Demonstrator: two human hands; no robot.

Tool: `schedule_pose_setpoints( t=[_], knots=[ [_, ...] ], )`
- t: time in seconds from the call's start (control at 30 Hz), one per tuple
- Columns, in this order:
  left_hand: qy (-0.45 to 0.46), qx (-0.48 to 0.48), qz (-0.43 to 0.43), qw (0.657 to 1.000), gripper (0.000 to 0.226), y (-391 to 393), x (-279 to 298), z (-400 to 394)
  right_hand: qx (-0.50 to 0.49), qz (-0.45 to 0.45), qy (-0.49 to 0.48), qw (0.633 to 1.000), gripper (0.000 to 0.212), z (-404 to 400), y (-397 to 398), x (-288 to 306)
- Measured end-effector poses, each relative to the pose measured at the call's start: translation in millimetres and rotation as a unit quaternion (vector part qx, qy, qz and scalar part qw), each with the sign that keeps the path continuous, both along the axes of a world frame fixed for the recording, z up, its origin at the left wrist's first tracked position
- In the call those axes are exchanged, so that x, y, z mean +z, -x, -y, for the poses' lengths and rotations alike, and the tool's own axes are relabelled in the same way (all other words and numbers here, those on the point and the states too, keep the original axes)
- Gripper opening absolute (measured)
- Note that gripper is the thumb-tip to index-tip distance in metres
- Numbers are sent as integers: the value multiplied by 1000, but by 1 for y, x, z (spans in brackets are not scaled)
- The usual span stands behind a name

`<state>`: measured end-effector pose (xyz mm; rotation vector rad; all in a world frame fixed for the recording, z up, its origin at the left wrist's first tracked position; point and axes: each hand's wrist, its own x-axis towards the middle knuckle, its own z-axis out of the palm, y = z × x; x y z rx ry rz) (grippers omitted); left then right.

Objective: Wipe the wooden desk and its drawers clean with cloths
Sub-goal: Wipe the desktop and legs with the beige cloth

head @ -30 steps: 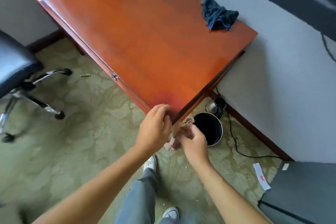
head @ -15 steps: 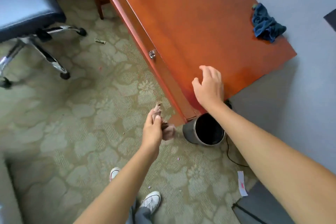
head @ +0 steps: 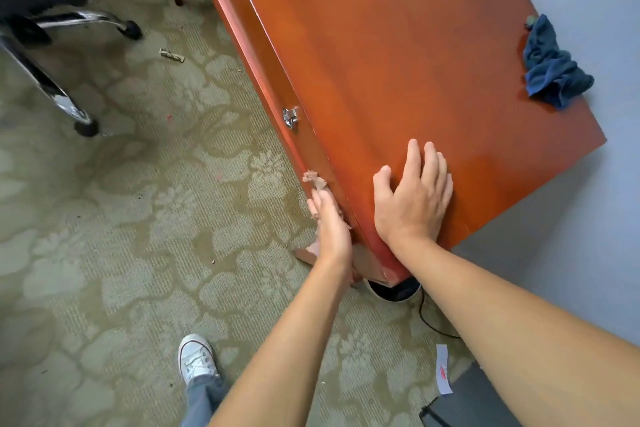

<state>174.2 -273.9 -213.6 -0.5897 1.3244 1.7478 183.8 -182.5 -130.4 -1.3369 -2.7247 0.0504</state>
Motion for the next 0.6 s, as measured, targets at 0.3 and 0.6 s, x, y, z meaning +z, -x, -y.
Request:
schedule_pose_setpoints(
  t=[0.3, 0.6],
  knots=[
    [87, -12, 0, 996, 85, 14, 22, -4, 6, 25, -10, 1000, 68, 3, 2, 5],
    [42, 86, 131, 987, 57, 97, -4, -1, 0, 21, -18, 1000, 68, 1, 2, 2]
  ],
)
